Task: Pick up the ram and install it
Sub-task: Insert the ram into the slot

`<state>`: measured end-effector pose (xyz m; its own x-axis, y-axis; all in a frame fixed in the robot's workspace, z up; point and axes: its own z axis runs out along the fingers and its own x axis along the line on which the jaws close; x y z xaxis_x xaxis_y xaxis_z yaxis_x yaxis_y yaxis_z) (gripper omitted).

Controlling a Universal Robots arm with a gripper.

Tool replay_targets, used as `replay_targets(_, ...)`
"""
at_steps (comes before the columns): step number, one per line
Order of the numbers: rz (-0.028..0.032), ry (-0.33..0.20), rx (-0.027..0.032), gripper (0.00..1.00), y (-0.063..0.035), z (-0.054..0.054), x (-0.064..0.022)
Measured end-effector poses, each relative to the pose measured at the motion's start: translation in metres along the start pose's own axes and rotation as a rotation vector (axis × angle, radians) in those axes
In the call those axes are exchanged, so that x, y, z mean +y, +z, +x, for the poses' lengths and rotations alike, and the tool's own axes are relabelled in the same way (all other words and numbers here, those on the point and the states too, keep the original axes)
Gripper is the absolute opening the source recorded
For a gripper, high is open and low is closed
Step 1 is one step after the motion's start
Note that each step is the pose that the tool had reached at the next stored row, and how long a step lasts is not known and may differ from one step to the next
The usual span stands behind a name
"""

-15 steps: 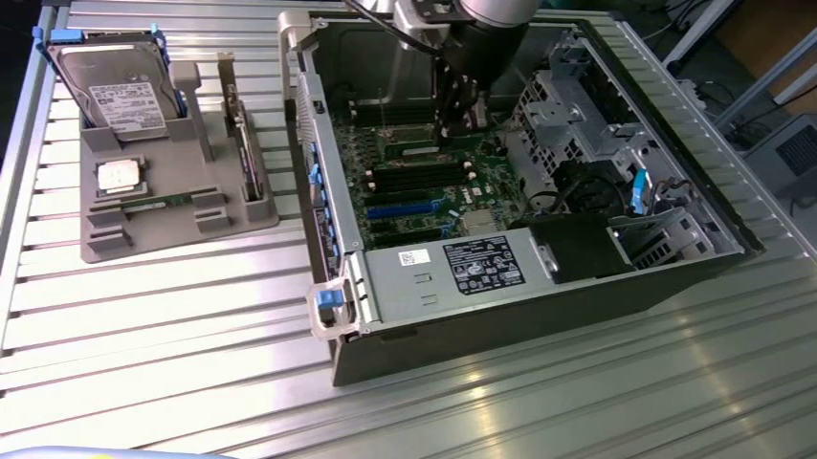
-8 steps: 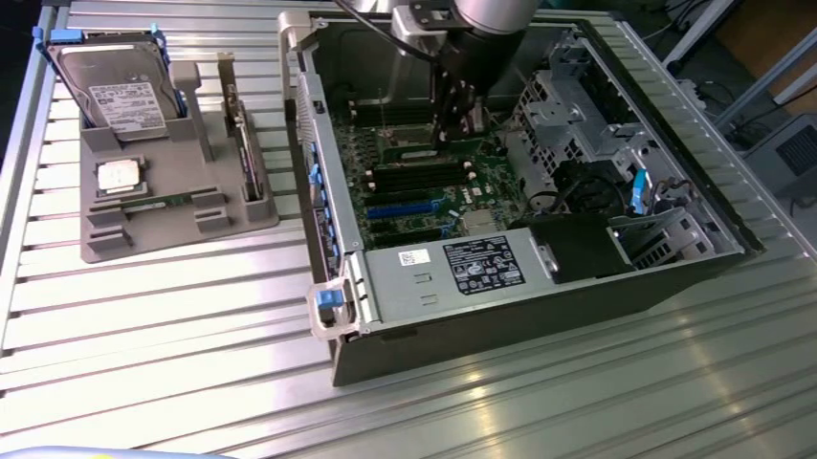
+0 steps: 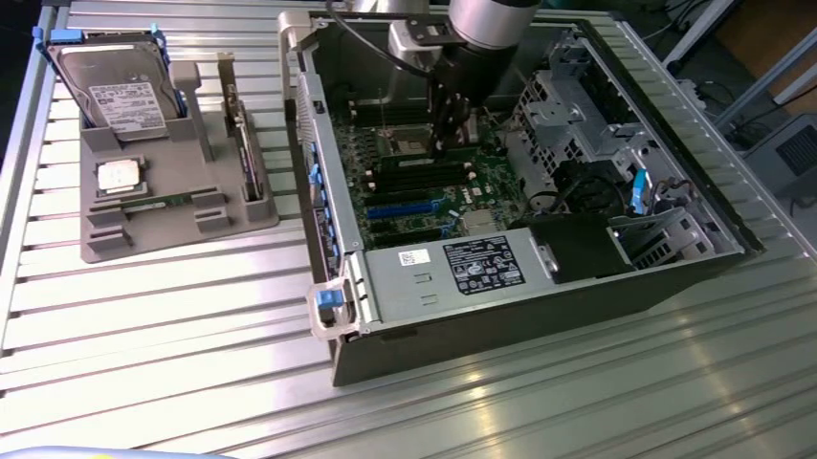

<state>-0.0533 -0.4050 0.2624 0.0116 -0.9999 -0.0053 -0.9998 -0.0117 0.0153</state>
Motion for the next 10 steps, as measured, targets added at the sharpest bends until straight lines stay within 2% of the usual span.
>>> replay_targets(7, 0.0, 0.002, 0.0006, 0.13, 0.0058, 0.0006, 0.0001)
replay_targets(10, -0.0001, 0.016, 0.0029, 0.13, 0.0097, 0.0018, 0.0)
